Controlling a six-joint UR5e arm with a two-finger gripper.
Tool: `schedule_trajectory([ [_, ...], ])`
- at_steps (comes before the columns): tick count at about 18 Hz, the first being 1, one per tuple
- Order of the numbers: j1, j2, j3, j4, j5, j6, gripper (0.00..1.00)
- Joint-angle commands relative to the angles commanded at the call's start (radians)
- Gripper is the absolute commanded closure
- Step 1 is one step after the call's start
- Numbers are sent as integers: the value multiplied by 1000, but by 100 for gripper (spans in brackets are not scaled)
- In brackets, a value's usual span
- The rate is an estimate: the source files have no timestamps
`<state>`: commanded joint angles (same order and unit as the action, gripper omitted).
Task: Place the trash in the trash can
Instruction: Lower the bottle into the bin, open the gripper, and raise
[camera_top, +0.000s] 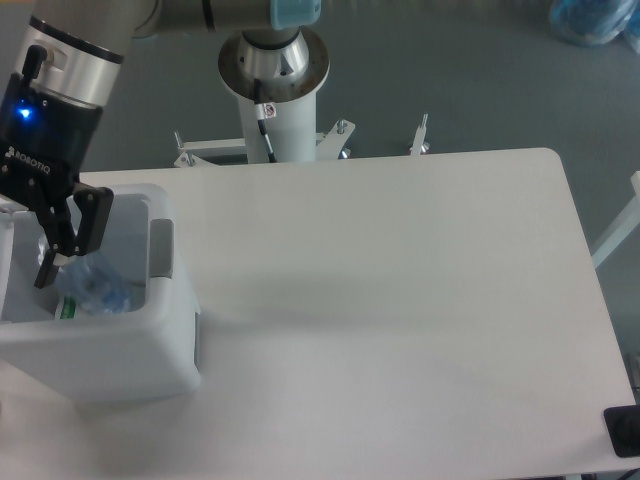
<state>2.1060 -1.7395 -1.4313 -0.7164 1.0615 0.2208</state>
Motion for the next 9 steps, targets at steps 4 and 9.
schedule_trajectory([
  [4,119,-17,46,0,0,43,0],
  [9,221,-41,48,-5,9,178,0],
])
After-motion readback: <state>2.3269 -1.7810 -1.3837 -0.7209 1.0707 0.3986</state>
